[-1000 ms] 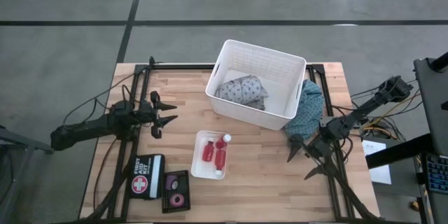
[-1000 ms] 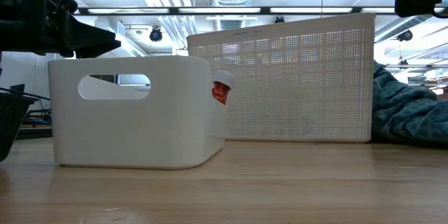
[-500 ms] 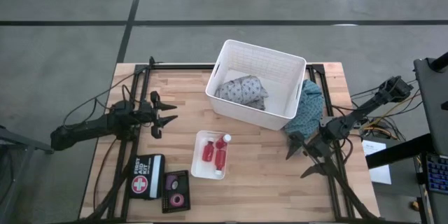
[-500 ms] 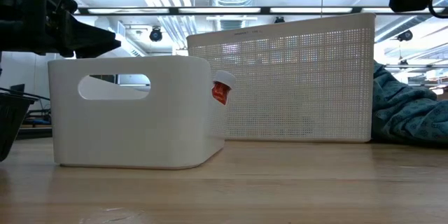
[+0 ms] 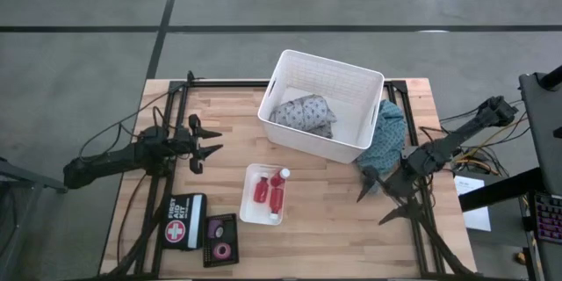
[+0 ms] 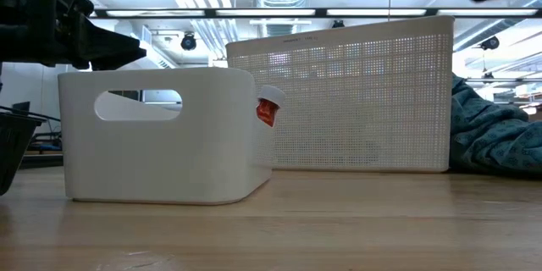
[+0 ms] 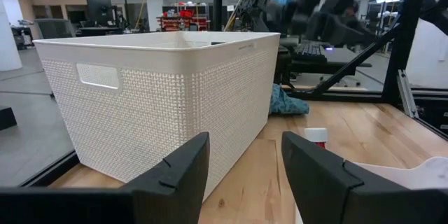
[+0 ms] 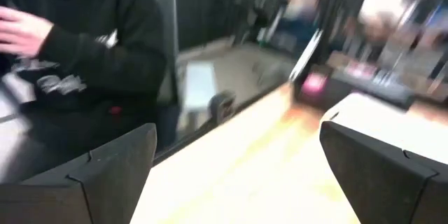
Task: Pick & Place Medicine items
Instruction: Put the blue patient gown into the big white bin
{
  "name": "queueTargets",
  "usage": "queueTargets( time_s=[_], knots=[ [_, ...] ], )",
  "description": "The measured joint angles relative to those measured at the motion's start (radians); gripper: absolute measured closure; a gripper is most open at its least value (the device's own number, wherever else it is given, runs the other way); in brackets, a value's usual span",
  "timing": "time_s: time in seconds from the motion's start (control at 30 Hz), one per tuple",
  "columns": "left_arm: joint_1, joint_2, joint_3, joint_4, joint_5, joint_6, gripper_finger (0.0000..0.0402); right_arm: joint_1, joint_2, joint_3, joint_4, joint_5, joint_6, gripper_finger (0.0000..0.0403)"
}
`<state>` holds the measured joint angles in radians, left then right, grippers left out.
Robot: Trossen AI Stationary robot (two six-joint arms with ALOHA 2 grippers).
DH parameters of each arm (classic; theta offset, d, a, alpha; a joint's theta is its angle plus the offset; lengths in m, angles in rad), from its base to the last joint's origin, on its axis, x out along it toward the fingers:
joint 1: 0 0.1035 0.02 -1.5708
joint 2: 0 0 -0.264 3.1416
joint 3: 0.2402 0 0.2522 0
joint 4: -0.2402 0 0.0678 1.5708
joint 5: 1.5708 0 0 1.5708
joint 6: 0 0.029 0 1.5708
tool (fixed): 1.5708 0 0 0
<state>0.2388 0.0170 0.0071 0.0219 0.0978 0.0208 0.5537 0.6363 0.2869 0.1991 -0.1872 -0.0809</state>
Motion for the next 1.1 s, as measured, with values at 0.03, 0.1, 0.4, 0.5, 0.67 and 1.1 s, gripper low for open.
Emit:
queueTargets(
  time_s=[0.03,0.1,0.4,0.5,0.67,1.1],
  knots=[
    [0.000,0.000,0.000,0.000,0.000,0.000,0.0217,0.000,0.004,0.064,-0.111,-0.010,0.037,0.0007],
    [0.000,0.000,0.000,0.000,0.000,0.000,0.0217,0.000,0.023,0.187,-0.282,-0.015,0.132,0.0007],
    [0.000,0.000,0.000,0.000,0.000,0.000,0.0217,0.026,0.123,0.552,-0.751,0.117,0.472,0.0007],
    [0.000,0.000,0.000,0.000,0.000,0.000,0.0217,0.065,0.144,0.603,-0.858,0.233,0.611,0.0007],
    [0.000,0.000,0.000,0.000,0.000,0.000,0.0217,0.142,0.142,0.666,-0.925,0.492,0.983,0.0007],
    [0.000,0.000,0.000,0.000,0.000,0.000,0.0217,0.341,0.171,0.797,-1.445,0.995,1.654,0.0007]
  ],
)
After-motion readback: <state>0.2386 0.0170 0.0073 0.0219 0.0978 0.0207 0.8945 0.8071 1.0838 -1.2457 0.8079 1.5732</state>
